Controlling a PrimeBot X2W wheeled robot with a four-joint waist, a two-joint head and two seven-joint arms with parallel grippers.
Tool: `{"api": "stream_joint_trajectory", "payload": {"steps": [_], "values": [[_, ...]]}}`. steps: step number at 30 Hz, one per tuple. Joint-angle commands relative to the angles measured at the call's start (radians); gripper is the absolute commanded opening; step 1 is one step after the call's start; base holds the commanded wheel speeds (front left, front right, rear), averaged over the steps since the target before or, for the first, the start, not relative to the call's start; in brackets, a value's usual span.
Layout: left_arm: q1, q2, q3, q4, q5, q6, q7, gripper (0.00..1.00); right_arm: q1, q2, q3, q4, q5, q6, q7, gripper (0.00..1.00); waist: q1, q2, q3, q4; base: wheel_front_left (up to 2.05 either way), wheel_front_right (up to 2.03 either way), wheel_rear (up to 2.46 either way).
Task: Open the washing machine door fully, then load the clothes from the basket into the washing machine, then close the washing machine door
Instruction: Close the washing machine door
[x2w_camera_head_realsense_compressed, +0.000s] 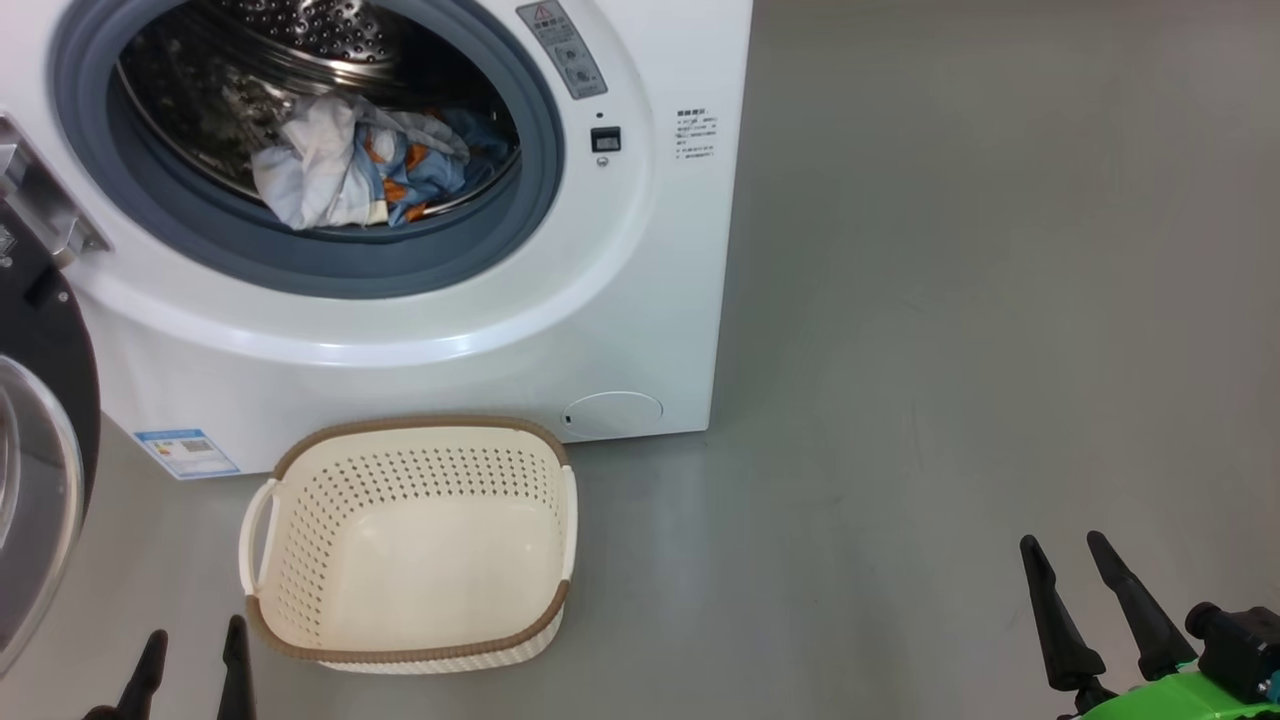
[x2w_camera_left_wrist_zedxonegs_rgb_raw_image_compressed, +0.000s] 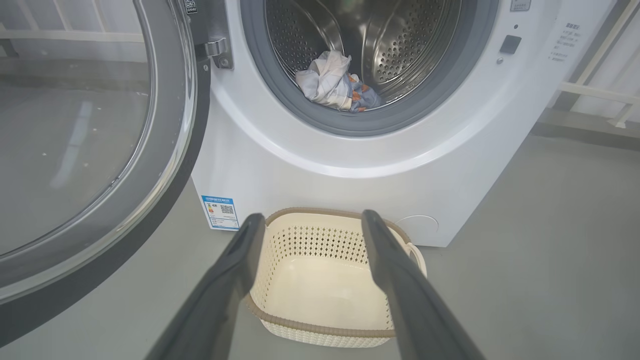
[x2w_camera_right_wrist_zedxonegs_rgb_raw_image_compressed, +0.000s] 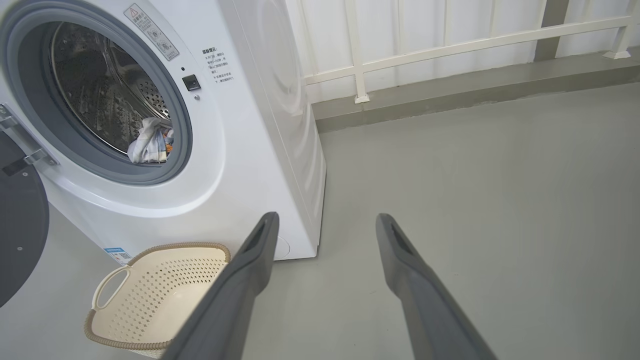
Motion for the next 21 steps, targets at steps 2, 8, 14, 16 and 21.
{"api": "stream_joint_trajectory", "payload": {"steps": [2,8,14,16,21], "values": [[-0.033,0.013,0.037,-0.026,0.008,-0.002,-0.006,1.00,-0.022,-0.012,0.015,-0.027,-0.001,0.002,-0.005,1.00,0.0000,-0.0001,0.003,0.012,0.00,0.00,0.00],[-0.044,-0.006,0.056,-0.030,0.004,-0.002,-0.006,1.00,-0.033,-0.013,0.030,-0.027,-0.004,0.002,-0.005,1.00,0.0000,-0.0001,0.010,0.055,0.00,0.00,0.00],[-0.029,-0.025,0.073,-0.030,-0.002,-0.002,-0.006,1.00,-0.051,-0.021,0.063,-0.018,-0.004,0.002,-0.005,1.00,0.0000,-0.0001,0.006,0.131,0.00,0.00,0.00],[-0.023,-0.031,0.080,-0.029,-0.006,-0.002,-0.006,1.00,-0.060,-0.023,0.076,-0.015,-0.003,0.002,-0.005,1.00,0.0000,-0.0001,0.004,0.158,0.00,0.00,0.00],[-0.014,-0.043,0.097,-0.039,-0.013,-0.002,-0.006,1.00,-0.092,-0.027,0.107,-0.005,0.000,0.002,-0.005,1.00,0.0000,-0.0001,0.006,0.226,0.00,0.00,0.00]]}}
